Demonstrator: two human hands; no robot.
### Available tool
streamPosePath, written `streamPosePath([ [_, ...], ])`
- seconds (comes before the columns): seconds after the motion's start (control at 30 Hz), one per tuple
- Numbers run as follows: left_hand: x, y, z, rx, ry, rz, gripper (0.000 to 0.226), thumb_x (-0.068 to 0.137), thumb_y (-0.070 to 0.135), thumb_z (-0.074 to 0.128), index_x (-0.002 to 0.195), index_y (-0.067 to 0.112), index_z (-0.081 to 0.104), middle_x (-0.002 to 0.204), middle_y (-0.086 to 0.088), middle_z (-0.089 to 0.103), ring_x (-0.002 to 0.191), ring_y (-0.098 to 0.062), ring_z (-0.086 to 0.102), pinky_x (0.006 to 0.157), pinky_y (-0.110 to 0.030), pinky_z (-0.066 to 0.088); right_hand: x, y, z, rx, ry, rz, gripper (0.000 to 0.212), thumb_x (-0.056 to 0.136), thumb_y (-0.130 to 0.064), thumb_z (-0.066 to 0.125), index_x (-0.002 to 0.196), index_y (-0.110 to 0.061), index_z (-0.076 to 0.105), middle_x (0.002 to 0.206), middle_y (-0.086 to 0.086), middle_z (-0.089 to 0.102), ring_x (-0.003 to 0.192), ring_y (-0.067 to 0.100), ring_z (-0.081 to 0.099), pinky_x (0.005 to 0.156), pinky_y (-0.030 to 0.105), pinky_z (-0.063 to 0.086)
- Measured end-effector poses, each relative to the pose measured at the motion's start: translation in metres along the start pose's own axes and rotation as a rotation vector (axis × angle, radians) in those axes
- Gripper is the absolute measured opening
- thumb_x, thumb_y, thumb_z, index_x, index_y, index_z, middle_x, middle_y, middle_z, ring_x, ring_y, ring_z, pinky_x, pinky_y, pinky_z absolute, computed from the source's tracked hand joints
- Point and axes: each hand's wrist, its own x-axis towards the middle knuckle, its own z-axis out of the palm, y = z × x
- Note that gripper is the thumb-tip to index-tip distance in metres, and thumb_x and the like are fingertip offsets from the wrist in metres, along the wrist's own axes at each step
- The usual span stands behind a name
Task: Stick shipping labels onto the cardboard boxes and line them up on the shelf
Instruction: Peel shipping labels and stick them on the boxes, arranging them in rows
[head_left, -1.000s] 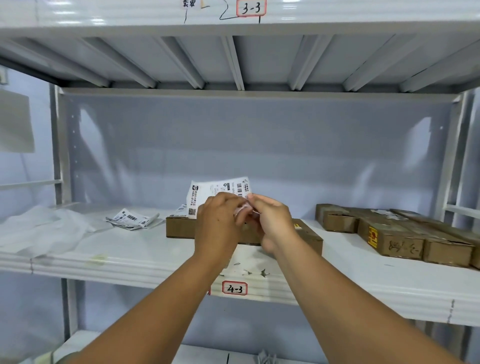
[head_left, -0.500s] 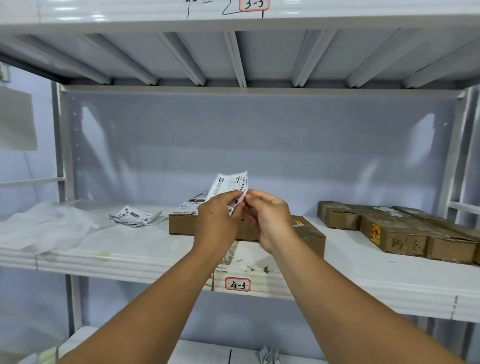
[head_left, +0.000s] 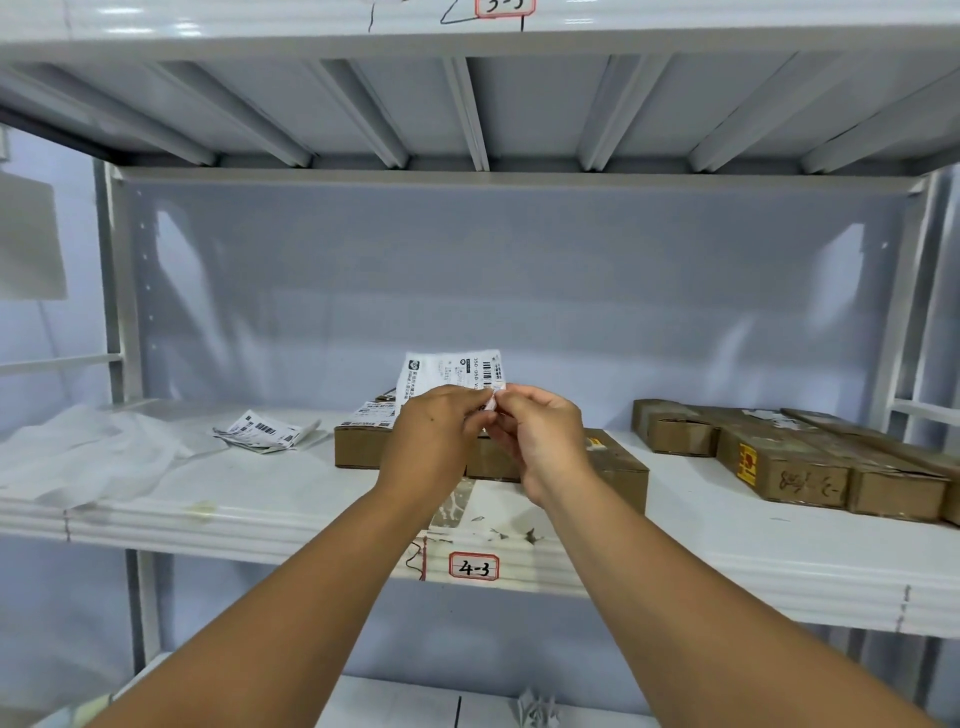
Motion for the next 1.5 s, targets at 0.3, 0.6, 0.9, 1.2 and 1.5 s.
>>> streamPosePath([
  [0.3, -0.003, -0.005, 0.002, 0.435, -0.158, 0.230, 0.030, 0.091, 0.010, 0.043, 0.117, 0.021, 0.053, 0.111, 0.004, 0.058, 0.103, -0.015, 0.053, 0.072, -0.021, 0.034, 0.007, 0.014, 0.002, 0.162, 0.068, 0.145, 0.018, 0.087, 0.005, 0.056, 0.103, 0.001, 0.065, 0.086, 0.015, 0.067, 0.062, 0.018, 0.063, 0.051, 0.021, 0.054],
  [0.6, -0.017, -0.028, -0.002, 0.147, -0.070, 0.166, 0.019, 0.087, 0.018, 0.056, 0.091, 0.010, 0.073, 0.085, -0.007, 0.071, 0.079, -0.024, 0.066, 0.067, -0.030, 0.051, 0.006, 0.021, -0.001, 0.025, -0.026, 0.223, 0.008, 0.090, 0.001, 0.057, 0.095, -0.004, 0.062, 0.068, 0.008, 0.063, 0.051, 0.014, 0.061, 0.050, 0.022, 0.055],
  [0.9, -0.031, -0.034, 0.015, -0.044, -0.128, -0.137, 0.012, 0.088, 0.015, 0.064, 0.091, 0.015, 0.076, 0.078, -0.001, 0.073, 0.066, -0.014, 0.062, 0.063, -0.011, 0.041, 0.013, 0.045, -0.016, -0.069, -0.054, 0.223, 0.010, 0.089, 0.001, 0.059, 0.083, -0.006, 0.060, 0.057, 0.006, 0.065, 0.049, 0.013, 0.063, 0.049, 0.021, 0.053],
  [1.2, -0.040, -0.046, 0.036, -0.209, -0.079, -0.383, 0.015, 0.086, 0.007, 0.061, 0.088, 0.015, 0.075, 0.082, 0.004, 0.071, 0.070, 0.002, 0.063, 0.061, -0.001, 0.041, 0.022, 0.071, -0.021, -0.265, -0.163, 0.197, 0.027, 0.087, 0.010, 0.052, 0.113, 0.004, 0.059, 0.106, 0.027, 0.066, 0.083, 0.029, 0.064, 0.080, 0.035, 0.055],
  [1.5, -0.047, -0.047, 0.041, -0.230, -0.058, -0.403, 0.020, 0.087, 0.003, 0.057, 0.086, 0.016, 0.072, 0.075, 0.008, 0.066, 0.070, 0.000, 0.062, 0.062, 0.000, 0.039, 0.020, 0.073, -0.020, -0.356, -0.179, 0.168, 0.027, 0.086, 0.009, 0.050, 0.101, -0.001, 0.070, 0.088, 0.018, 0.069, 0.067, 0.022, 0.060, 0.059, 0.022, 0.051],
])
